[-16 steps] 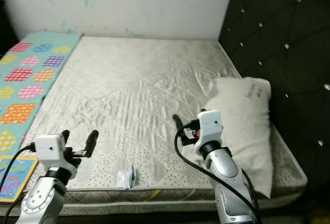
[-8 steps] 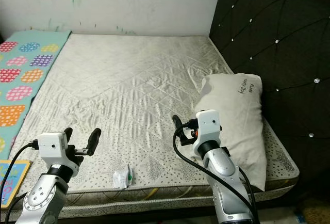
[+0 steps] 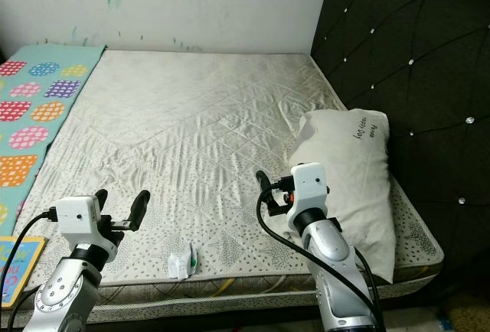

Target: Clean up the room

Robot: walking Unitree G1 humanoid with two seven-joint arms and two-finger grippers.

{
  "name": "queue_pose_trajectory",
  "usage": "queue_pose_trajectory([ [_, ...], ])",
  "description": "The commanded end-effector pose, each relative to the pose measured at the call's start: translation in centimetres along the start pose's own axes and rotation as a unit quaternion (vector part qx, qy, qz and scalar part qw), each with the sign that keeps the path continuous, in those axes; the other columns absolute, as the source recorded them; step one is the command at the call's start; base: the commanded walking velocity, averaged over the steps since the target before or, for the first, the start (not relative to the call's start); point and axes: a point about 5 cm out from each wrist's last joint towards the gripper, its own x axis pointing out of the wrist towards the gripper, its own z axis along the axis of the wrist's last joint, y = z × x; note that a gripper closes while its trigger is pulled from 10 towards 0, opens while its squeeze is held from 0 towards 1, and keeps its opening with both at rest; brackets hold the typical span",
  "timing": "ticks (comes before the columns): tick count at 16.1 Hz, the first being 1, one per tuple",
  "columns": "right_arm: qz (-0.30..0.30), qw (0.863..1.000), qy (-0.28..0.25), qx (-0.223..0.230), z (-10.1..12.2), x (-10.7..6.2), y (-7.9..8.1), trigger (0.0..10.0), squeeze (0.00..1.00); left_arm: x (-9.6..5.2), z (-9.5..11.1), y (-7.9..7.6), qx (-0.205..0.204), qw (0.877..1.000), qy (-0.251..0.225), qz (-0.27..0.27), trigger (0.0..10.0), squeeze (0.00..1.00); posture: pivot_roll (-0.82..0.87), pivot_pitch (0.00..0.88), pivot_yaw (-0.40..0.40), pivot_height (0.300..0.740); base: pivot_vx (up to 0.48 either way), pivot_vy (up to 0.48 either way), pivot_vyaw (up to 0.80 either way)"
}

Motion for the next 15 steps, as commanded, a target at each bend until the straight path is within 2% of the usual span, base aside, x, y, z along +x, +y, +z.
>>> queue_pose_trajectory([
  [1, -0.001, 1.0, -0.01, -0.006, 0.71, 0.1, -0.06, 10.0, 0.0, 0.03, -0.01, 0.05, 0.005, 1.0, 0.002, -0.003, 10.0, 0.0, -0.08, 0.0, -0.073, 0.74, 0.0, 0.0, 0.0],
  [15, -0.001, 1.0, -0.01, -0.006, 0.71, 0.1, -0.06, 10.0, 0.0, 0.03, -0.01, 0.05, 0.005, 1.0, 0.002, -0.003, 10.0, 0.0, -0.08, 0.0, -0.073, 0.74, 0.0, 0.0, 0.0],
])
